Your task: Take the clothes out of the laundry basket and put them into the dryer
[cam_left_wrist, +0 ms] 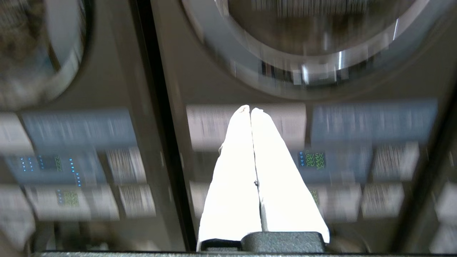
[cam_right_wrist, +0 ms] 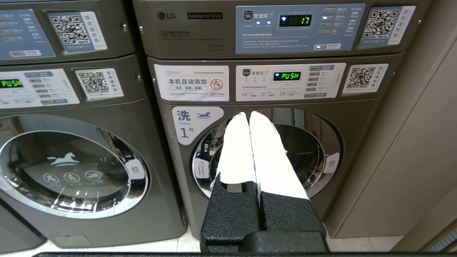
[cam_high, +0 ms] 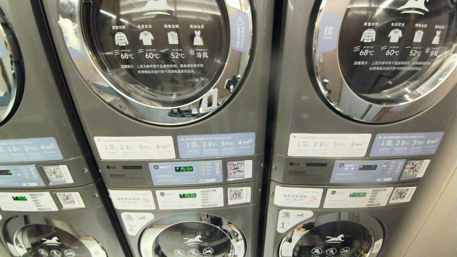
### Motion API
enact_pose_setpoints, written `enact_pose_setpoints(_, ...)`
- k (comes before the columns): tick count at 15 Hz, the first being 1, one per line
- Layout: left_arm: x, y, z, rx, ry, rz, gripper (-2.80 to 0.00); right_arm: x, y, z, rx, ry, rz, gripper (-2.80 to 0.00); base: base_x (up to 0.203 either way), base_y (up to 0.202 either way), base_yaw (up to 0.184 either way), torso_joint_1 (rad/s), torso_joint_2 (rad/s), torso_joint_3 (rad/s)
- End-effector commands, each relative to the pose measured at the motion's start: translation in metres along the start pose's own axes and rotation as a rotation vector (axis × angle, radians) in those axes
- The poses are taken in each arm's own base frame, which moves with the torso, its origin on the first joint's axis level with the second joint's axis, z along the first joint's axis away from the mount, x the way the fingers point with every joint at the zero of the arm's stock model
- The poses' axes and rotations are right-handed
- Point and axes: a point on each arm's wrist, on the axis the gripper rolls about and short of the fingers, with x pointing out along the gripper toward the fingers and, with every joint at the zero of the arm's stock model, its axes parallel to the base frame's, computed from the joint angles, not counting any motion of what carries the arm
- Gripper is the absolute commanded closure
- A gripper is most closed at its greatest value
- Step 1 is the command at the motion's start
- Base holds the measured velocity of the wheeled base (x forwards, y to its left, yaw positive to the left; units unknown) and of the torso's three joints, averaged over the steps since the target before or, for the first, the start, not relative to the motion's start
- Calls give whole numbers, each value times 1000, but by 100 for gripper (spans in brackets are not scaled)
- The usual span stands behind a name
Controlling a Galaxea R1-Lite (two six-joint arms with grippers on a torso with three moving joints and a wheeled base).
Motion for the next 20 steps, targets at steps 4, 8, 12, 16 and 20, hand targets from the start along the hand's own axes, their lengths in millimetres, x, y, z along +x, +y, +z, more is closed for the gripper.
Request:
enact_pose_setpoints(4, -79, -27, -154, -26, 349, 26, 0, 0, 0, 0, 1, 1, 0, 0, 0, 0, 0, 0, 0, 0)
enact_pose_setpoints(8, -81, -29, -173, -22, 404, -82, 0, 0, 0, 0, 0, 1, 0, 0, 0, 0, 0, 0, 0, 0)
enact_pose_setpoints(12, -85, -28, -173, -24, 340, -219, 0, 0, 0, 0, 0, 1, 0, 0, 0, 0, 0, 0, 0, 0)
enact_pose_setpoints(16, -103, -27, -174, -33, 113, -136, 0, 0, 0, 0, 1, 0, 1, 0, 0, 0, 0, 0, 0, 0)
enact_pose_setpoints(20, -103, -27, -174, -35, 118, -116, 0, 0, 0, 0, 2, -2, 0, 0, 0, 0, 0, 0, 0, 0)
